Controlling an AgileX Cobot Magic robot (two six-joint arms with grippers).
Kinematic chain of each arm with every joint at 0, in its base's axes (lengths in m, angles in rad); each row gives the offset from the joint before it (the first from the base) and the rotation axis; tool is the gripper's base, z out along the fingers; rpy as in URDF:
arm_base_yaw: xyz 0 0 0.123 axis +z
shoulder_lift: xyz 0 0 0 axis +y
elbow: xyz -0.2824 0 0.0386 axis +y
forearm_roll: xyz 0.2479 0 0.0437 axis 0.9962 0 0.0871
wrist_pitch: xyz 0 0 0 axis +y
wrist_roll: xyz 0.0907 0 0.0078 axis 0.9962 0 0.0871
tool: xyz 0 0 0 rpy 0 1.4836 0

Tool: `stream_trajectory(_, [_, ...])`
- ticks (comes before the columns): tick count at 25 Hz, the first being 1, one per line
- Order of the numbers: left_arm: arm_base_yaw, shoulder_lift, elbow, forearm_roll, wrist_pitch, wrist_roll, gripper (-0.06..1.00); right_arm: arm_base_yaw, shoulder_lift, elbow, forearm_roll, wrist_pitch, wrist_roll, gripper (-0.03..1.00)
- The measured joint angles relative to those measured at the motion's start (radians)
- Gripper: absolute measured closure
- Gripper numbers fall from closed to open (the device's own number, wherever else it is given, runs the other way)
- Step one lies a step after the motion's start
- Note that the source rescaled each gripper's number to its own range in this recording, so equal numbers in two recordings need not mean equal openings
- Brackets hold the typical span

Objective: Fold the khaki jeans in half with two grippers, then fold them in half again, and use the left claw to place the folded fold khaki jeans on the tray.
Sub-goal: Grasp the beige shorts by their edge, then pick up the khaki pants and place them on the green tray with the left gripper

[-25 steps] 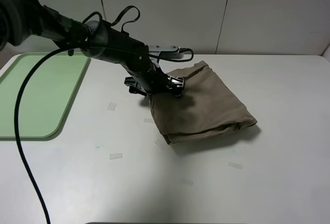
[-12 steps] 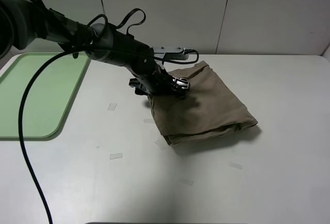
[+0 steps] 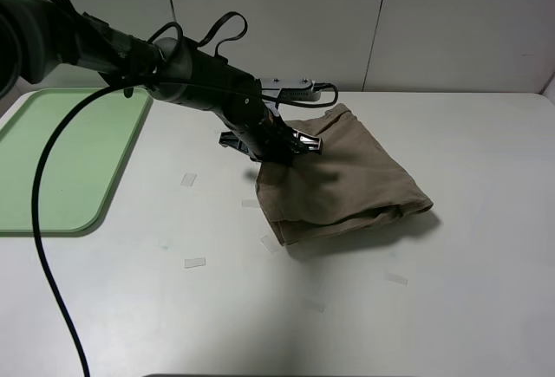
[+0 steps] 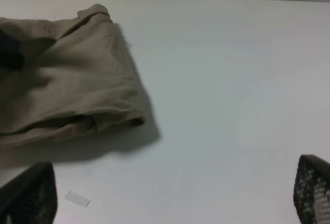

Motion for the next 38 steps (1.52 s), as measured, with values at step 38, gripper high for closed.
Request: stream_trajectory(38, [0.439,-0.304,0.003,0.188,0.664,0.299,0.79,0.000,0.000,0.000,0.000,0.000,0.000,-0.03])
